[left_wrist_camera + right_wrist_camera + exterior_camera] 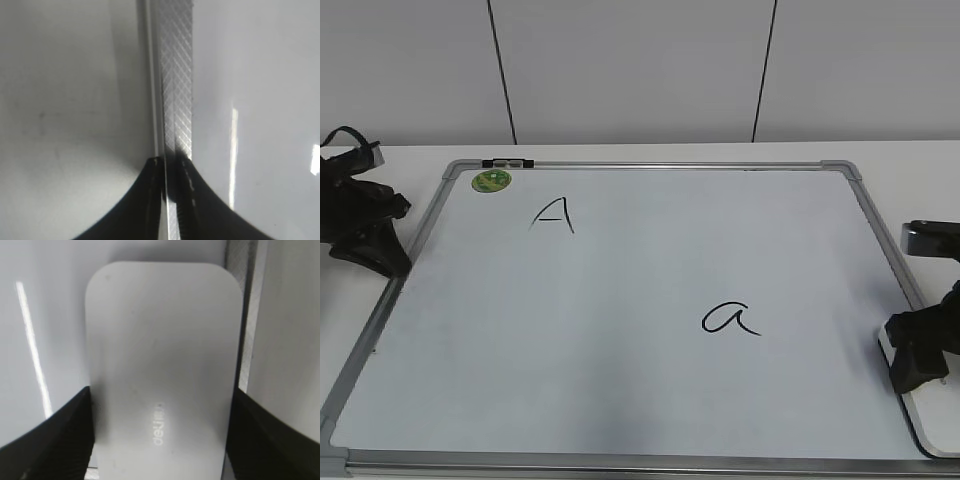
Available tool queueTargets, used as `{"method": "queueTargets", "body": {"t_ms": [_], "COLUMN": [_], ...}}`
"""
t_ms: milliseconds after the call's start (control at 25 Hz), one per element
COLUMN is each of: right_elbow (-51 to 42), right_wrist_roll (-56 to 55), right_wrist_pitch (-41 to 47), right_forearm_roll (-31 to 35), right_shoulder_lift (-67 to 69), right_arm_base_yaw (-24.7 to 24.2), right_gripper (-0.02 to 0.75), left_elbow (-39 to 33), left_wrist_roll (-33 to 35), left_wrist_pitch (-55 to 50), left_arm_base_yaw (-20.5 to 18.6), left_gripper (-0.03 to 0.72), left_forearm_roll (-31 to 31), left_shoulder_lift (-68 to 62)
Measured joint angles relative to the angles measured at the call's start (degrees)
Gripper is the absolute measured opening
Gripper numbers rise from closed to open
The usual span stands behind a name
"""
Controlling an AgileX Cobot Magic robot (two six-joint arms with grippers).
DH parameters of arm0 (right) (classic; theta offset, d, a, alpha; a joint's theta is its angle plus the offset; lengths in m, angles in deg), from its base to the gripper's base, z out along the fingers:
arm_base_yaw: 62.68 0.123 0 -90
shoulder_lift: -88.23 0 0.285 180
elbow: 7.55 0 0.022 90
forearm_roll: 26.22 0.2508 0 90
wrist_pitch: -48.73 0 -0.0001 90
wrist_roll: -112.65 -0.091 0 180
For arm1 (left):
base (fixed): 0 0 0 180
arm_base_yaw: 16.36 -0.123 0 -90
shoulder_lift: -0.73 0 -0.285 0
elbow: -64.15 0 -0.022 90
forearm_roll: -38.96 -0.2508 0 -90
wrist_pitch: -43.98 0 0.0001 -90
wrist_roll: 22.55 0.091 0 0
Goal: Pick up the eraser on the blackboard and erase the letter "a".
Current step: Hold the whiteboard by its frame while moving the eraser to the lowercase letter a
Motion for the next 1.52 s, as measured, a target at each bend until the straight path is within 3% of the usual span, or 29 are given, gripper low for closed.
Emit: {"method": "queueTargets", "body": {"t_ms": [1520], "right_elbow": [1.86], "right_wrist_roll": [0.53], "right_wrist_pitch": [3.39], "right_forearm_roll": [0.61], "right_shoulder_lift": [-5.02], "right_arm_base_yaw": [0.08], "right_gripper": [0.531], "left_elbow": [0.0], "left_wrist_roll": [0.0], "left_wrist_pitch": [0.0], "left_arm_base_yaw": [0.0], "left_gripper": [0.05], "left_forearm_roll": [0.0], "left_shoulder_lift": [0.0]}}
